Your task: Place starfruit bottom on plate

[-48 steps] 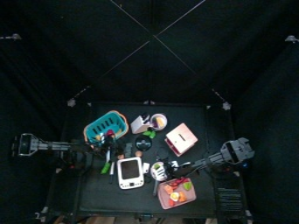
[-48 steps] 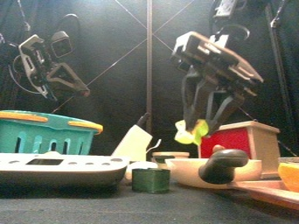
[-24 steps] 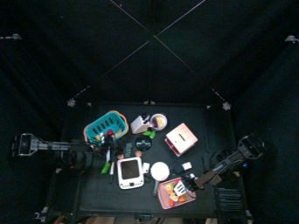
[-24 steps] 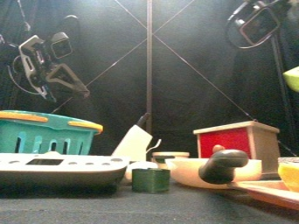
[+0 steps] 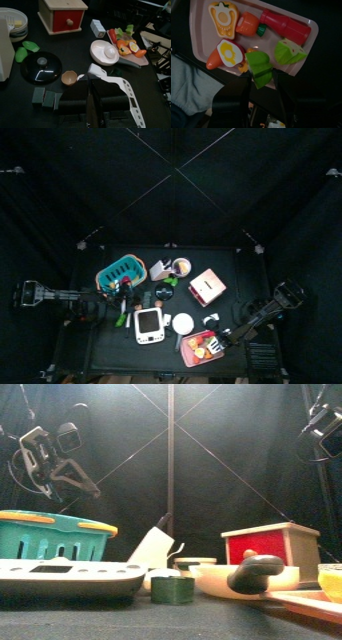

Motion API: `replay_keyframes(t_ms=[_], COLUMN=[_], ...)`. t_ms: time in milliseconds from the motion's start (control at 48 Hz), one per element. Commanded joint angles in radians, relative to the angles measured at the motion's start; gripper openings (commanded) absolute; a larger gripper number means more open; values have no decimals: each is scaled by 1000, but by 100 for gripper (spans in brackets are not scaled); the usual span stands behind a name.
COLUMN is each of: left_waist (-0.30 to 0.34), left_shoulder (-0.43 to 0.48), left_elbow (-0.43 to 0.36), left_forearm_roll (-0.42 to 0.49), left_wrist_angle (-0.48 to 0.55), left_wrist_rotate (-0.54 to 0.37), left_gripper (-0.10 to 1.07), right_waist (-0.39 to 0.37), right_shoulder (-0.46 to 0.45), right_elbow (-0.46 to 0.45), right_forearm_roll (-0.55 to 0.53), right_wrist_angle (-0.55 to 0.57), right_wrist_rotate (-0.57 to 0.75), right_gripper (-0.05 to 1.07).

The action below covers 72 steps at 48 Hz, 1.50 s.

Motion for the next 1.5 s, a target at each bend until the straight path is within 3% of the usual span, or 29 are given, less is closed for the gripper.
replay_keyframes(t_ms=[0,438,833,1208,1479], left_waist=[2,2,2,2,2], left_shoulder=[-2,0,0,-2,-2], left_elbow=[-11,-8,-8,-8,-6], left_forearm_roll=[-2,-2,-2,-2,-2], left_wrist_angle=[-5,-5,-5,-5,-5], left_wrist_rotate=[2,2,2,2,2], left_gripper=[43,43,43,43,43], right_waist=[-11,-29,-32,-48,-61], right_shoulder=[-8,6,17,3,2], right_elbow=[-3,-5,-11,-26,-26], right_forearm_roll=[-9,-37,-41,-137,-149], right_wrist_angle=[-5,-34,-44,-44,-44], right_wrist_rotate=[0,-2,-9,-9,-9], right_gripper=[66,84,84,84,84])
